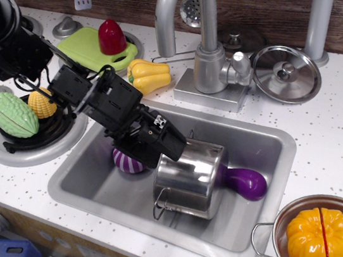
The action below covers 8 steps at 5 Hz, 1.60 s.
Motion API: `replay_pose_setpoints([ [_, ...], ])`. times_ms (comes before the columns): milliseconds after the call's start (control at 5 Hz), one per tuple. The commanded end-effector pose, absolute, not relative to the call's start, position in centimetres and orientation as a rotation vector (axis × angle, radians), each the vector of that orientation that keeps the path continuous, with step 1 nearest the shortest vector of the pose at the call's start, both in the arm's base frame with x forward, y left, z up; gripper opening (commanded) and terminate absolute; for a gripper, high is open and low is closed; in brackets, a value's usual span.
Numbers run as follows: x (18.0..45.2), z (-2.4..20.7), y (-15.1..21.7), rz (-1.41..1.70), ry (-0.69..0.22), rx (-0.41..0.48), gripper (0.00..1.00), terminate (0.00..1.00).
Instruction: Flip pot upright in sink
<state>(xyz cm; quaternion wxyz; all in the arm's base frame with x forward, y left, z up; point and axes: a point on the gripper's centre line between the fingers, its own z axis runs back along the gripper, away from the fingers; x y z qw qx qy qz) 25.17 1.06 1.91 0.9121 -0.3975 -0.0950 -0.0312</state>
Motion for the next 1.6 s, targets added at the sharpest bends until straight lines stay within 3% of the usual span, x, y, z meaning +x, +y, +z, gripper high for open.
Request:
replay_pose_setpoints([
  [0, 25.4, 1.8, 1.2, -0.068, -0.229, -0.879, 1.0, 0.0],
  [400, 25.4, 0.9, 0.5, -0.064, -0.25, -1.037, 1.0, 0.0],
  [600, 25.3, 0.8, -0.1, -0.024, -0.262, -1.047, 0.0, 0.0],
  [1000, 25.3, 1.1, -0.2, -0.026, -0.255, -1.052, 0.0, 0.0],
  [1200, 25.2, 1.4, -0.4, -0.013, -0.246, -0.999, 1.0, 0.0],
  [1400, 25.2, 2.0, -0.5, -0.024, -0.193, -0.849, 1.0, 0.0],
])
